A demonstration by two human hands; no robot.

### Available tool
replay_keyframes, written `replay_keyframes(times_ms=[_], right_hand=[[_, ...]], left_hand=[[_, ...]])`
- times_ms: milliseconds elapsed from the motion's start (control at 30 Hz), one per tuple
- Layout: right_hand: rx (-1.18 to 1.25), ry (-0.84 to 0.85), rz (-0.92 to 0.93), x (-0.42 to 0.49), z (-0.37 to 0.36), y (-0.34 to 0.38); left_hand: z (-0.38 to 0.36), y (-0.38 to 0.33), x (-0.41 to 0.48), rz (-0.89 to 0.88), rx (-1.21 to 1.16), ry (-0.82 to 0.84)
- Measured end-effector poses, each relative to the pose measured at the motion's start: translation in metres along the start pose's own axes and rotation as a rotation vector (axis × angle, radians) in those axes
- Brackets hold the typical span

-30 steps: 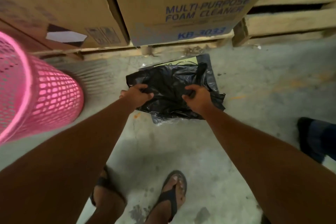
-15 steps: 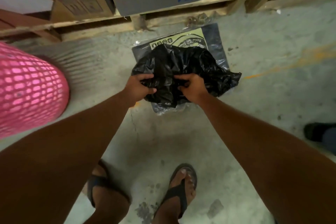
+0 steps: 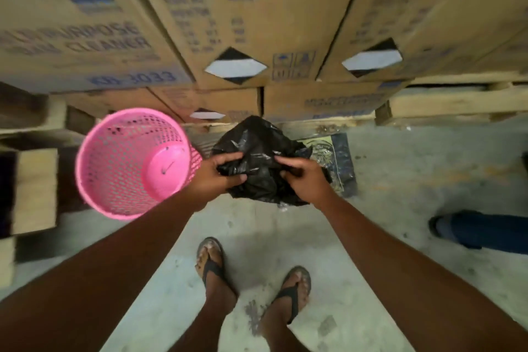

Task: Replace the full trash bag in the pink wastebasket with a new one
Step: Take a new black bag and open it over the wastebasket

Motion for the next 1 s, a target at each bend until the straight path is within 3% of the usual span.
replay_keyframes(times_ms=[167,367,533,667,800,867,1000], right_hand=[[0.011,0.125,0.016,0.007,-0.046,0.118],[-0.098,0.150,0.099,0.046,-0.139,0.190],[-0.180,0.121,0.132,0.098,-0.219,0.208],[-0.308,0.118,0.157,0.135,-0.277,0.208],[-0.379,0.247,0.079,0.164,-0.346,0.187],[-0.387,0.329,0.079,0.170,-0.371,0.181],[-0.425,0.507,0.001,0.174,-0.387,0.165]], left_hand=[[0.066,-0.050,-0.108,-0.069,-0.005,-0.144],[0.170,-0.021,-0.155,-0.066,0.028,-0.291],[0.258,0.037,-0.130,-0.042,0.044,-0.383],[0.316,0.079,-0.100,0.093,0.228,-0.432],[0.373,0.096,-0.095,0.091,0.252,-0.608],[0.382,0.105,-0.080,0.081,0.222,-0.540],[0.381,0.135,-0.056,0.231,0.226,-0.394]])
Point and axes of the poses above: each hand's wrist, its own x-axis towards the middle knuckle, its own z-axis out of the back of the hand, y = z × x, the point moved 10 cm from there along x, towards the middle knuckle, and after that the axes turned 13 degrees about y, right-handed, at the moved point
